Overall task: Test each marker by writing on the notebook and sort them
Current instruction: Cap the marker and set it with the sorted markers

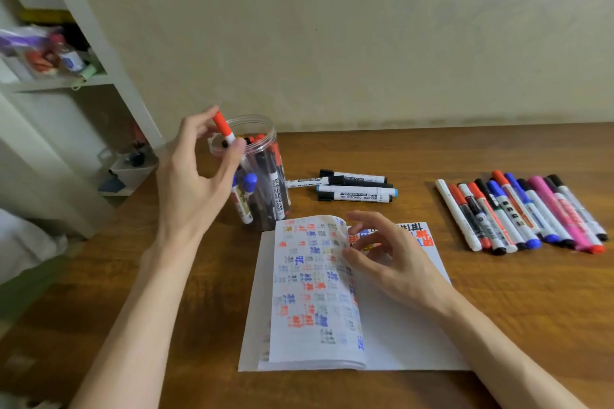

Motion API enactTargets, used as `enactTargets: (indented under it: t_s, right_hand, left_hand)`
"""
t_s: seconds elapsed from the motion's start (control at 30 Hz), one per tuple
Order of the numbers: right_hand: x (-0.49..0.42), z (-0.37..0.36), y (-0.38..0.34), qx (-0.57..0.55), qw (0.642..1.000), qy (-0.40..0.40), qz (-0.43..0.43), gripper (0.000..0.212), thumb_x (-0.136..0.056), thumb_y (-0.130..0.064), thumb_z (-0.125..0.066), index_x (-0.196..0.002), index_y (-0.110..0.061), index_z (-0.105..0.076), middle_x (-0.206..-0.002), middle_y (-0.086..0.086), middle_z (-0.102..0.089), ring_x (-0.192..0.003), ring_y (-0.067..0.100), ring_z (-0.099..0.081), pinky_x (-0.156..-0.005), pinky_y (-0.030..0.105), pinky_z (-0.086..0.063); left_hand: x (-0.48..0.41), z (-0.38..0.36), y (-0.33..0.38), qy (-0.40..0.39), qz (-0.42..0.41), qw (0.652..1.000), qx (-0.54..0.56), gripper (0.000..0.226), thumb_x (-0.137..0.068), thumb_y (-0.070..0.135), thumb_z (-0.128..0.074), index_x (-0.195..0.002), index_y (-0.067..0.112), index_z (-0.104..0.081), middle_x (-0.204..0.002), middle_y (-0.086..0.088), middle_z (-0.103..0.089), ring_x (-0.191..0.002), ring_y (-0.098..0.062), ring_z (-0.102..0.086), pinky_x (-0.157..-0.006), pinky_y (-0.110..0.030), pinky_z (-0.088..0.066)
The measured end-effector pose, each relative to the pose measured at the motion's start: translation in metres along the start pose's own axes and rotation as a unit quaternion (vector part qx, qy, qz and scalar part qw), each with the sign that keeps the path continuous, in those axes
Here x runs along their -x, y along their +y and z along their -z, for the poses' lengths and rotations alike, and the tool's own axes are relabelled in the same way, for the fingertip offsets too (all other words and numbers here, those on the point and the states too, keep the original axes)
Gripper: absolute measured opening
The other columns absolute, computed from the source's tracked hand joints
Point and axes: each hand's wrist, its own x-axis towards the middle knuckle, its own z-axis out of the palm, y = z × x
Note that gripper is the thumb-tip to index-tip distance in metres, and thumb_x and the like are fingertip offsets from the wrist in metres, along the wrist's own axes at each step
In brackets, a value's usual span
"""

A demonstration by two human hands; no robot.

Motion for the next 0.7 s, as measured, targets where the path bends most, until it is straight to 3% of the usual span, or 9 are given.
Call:
enactTargets:
  t_s: [0.13,0.3,0.37,0.47,0.53,0.7]
  right_hand:
    - [0.0,0.001,0.001,0.009,1.0,-0.003,-0.006,0.048,-0.096,-0.03,-0.076,-0.14,-0.036,-0.058,-0.12,-0.017,-0.065,-0.105,0.003,-0.07,-0.087,0.028,-0.062]
    - [0.0,0.0,0.002,0.014,1.0,0.002,-0.003,0.049,-0.095,-0.03,-0.076,-0.14,-0.035,-0.058,-0.12,-0.017,-0.066,-0.104,0.003,-0.07,-0.086,0.028,-0.062]
    - [0.001,0.001,0.003,0.015,1.0,0.002,-0.004,0.049,-0.095,-0.031,-0.076,-0.14,-0.035,-0.058,-0.119,-0.017,-0.066,-0.104,0.003,-0.07,-0.086,0.028,-0.062]
    - [0.001,0.001,0.004,0.012,1.0,0.0,-0.004,0.048,-0.096,-0.031,-0.076,-0.14,-0.035,-0.058,-0.12,-0.017,-0.066,-0.105,0.003,-0.07,-0.086,0.029,-0.062]
    - [0.001,0.0,0.004,0.007,1.0,0.001,-0.002,0.047,-0.096,-0.03,-0.076,-0.14,-0.034,-0.059,-0.119,-0.016,-0.066,-0.104,0.005,-0.071,-0.086,0.03,-0.062]
    - [0.001,0.001,0.004,0.007,1.0,0.002,0.001,0.047,-0.095,-0.03,-0.076,-0.139,-0.034,-0.06,-0.119,-0.015,-0.066,-0.105,0.007,-0.072,-0.086,0.032,-0.063]
  left_hand:
    - [0.003,-0.007,-0.012,-0.032,-0.007,0.999,-0.034,0.086,-0.081,0.061,-0.077,-0.149,0.02,-0.046,-0.141,-0.003,-0.054,-0.132,-0.013,-0.048,-0.104,-0.023,-0.043]
    - [-0.004,-0.015,-0.018,-0.035,0.028,0.999,-0.019,0.09,-0.071,0.064,-0.081,-0.146,0.025,-0.049,-0.144,-0.003,-0.049,-0.134,-0.015,-0.045,-0.098,-0.028,-0.047]
    - [-0.003,-0.02,-0.02,-0.045,0.027,0.999,-0.016,0.087,-0.071,0.067,-0.078,-0.141,0.023,-0.053,-0.142,-0.004,-0.049,-0.132,-0.014,-0.046,-0.1,-0.024,-0.046]
    - [0.004,-0.028,-0.022,-0.052,0.025,0.998,-0.026,0.079,-0.071,0.069,-0.076,-0.13,0.019,-0.061,-0.147,-0.007,-0.045,-0.134,-0.007,-0.039,-0.098,-0.003,-0.035]
    - [0.006,-0.031,-0.021,-0.046,0.032,0.998,-0.036,0.074,-0.069,0.066,-0.076,-0.121,0.015,-0.064,-0.149,-0.008,-0.044,-0.133,-0.004,-0.036,-0.095,0.002,-0.031]
    - [-0.001,-0.029,-0.018,-0.04,0.044,0.995,-0.075,0.06,-0.069,0.071,-0.074,-0.089,0.015,-0.062,-0.148,-0.005,-0.047,-0.132,-0.013,-0.047,-0.096,-0.027,-0.045]
